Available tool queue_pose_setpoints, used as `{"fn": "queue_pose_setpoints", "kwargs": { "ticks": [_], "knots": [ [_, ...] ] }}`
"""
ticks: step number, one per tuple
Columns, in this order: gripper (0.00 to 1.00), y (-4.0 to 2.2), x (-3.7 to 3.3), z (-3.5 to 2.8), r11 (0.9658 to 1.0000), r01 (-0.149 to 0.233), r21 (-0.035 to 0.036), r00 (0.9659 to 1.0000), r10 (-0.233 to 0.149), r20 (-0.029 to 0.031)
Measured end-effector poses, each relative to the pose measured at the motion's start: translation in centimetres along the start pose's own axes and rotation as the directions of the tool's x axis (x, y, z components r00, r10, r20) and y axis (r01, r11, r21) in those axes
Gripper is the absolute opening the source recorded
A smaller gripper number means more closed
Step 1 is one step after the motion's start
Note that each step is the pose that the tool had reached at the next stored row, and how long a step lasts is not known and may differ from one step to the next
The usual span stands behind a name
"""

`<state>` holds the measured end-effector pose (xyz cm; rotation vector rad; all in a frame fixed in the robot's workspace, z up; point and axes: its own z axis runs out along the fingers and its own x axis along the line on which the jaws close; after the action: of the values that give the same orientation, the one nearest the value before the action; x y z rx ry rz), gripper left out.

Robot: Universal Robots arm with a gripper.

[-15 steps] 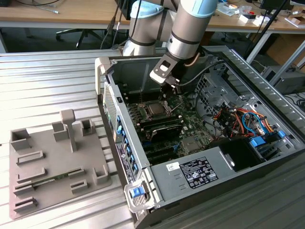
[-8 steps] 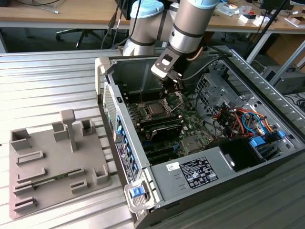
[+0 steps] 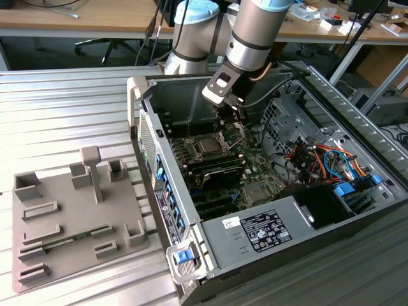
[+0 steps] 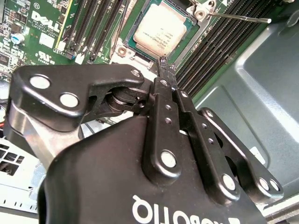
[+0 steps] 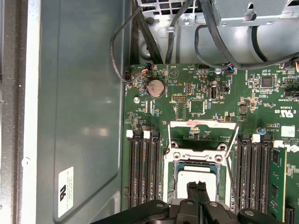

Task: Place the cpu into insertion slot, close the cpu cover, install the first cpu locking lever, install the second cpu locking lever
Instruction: 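Close the cpu cover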

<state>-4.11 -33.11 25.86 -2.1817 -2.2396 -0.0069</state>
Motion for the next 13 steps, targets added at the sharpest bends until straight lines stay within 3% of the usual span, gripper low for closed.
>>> {"fn": "queue_pose_setpoints", "kwargs": {
  "ticks": [4,7,10,13],
  "knots": [
    [0.11,0.02,-0.06,-0.02,1.0000,0.000,0.0002,1.0000,0.000,-0.0010],
    [0.11,0.24,-0.15,-0.06,1.0000,0.000,-0.0001,1.0000,0.000,-0.0097],
    [0.11,0.61,-0.16,-0.22,1.0000,0.000,-0.0003,0.9999,0.000,-0.0125],
    [0.11,1.85,-0.19,-0.46,1.0000,0.001,0.0004,0.9998,-0.001,-0.0219]
  ]
}}
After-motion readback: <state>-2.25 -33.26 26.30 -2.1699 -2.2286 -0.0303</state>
